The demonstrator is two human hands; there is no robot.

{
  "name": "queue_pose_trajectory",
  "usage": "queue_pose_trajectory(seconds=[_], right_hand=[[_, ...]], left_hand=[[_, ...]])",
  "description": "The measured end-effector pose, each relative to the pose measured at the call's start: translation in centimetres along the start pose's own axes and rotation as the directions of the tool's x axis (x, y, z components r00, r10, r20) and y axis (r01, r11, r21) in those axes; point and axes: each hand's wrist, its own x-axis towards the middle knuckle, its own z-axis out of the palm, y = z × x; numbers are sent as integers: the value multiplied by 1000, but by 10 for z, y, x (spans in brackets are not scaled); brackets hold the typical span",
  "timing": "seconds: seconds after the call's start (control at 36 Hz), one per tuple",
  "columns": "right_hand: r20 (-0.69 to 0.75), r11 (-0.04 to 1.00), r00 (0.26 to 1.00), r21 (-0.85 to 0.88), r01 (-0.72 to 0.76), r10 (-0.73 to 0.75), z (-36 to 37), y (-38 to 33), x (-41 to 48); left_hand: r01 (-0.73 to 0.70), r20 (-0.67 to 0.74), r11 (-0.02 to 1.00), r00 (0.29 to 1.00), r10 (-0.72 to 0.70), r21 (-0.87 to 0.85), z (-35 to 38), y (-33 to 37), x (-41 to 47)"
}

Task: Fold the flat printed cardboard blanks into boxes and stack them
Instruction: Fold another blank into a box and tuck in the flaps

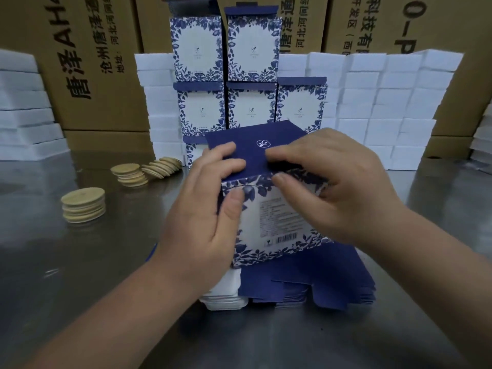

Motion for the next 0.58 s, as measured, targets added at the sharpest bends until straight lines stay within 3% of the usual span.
queue_pose_trajectory(seconds=[0.17,0.39,0.58], right_hand=[[-33,992,992,15,-125,126,-1,12,-5],[-7,931,965,265,-251,262,1,14,-9],[51,876,958,394,-278,281,0,16,-8]], left_hand=[[-12,-102,1000,995,10,-19,-2,-5,4],[76,-93,996,992,-80,-52,-3,-5,7],[136,-156,986,976,-151,-101,-4,0,10]])
